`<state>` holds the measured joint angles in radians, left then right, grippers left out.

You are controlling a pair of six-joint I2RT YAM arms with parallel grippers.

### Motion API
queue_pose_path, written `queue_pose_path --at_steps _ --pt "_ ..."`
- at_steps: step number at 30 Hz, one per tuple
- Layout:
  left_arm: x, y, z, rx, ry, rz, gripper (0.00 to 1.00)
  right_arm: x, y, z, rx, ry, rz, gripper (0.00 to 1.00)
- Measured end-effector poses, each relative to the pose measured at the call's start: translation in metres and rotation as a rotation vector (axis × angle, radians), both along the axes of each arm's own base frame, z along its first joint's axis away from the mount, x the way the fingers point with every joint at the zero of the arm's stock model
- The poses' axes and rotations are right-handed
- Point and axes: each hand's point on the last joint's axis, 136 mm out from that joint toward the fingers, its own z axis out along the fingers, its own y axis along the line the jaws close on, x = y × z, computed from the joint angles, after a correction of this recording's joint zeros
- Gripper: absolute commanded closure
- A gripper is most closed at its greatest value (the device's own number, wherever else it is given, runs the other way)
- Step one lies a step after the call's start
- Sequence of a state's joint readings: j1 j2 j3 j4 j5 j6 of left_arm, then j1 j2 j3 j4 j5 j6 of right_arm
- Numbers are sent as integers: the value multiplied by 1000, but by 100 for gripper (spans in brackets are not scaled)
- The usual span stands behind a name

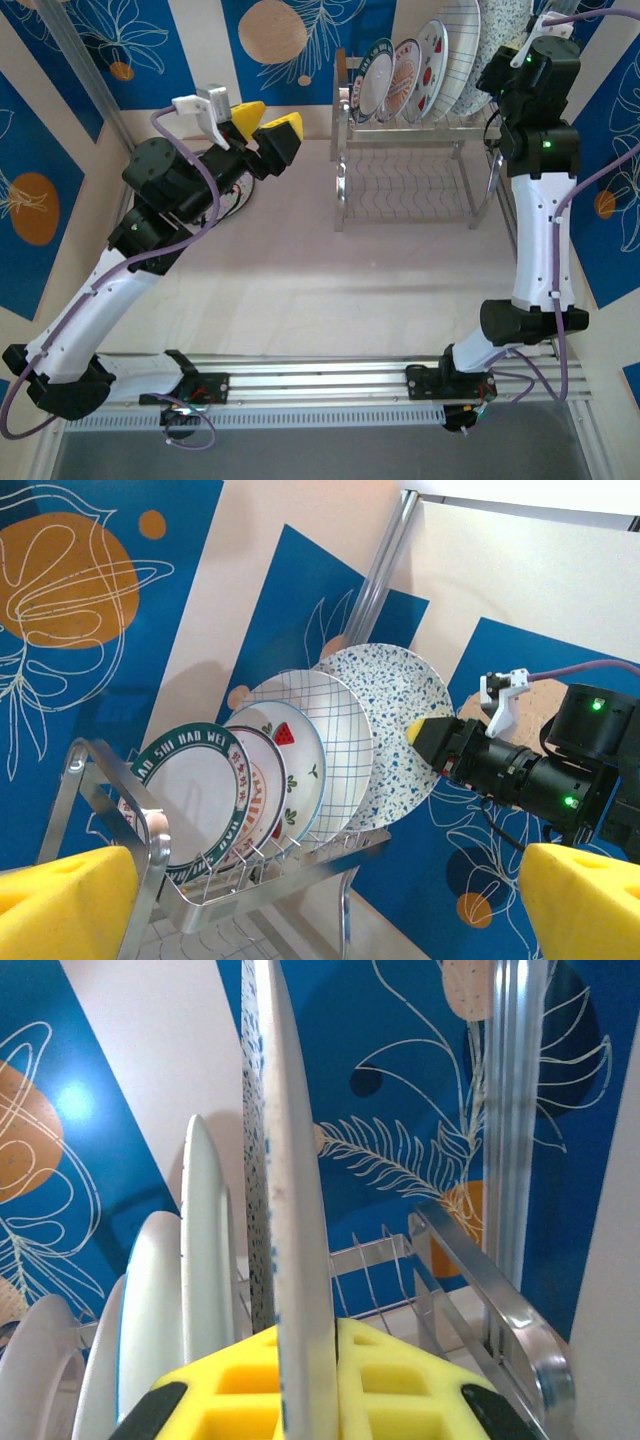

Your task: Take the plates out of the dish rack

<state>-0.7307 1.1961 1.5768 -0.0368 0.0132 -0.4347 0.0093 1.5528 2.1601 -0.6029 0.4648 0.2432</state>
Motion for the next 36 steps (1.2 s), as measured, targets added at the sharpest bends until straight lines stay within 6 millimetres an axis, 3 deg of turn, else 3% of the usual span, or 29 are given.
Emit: queue_pose_path --at_steps 10,23,30,36 --pt "2 -5 7 -17 -18 -13 1 -28 -13 12 -28 -9 -81 100" --pt "-2 -19 18 -74 -44 -100 0 -103 -25 45 25 -99 -160 100" --pt "-5 -28 19 -105 -21 -168 0 -130 -23 35 66 -67 -160 100" --pt "-2 -44 6 -141 63 -251 0 -153 -21 23 102 -25 -153 100"
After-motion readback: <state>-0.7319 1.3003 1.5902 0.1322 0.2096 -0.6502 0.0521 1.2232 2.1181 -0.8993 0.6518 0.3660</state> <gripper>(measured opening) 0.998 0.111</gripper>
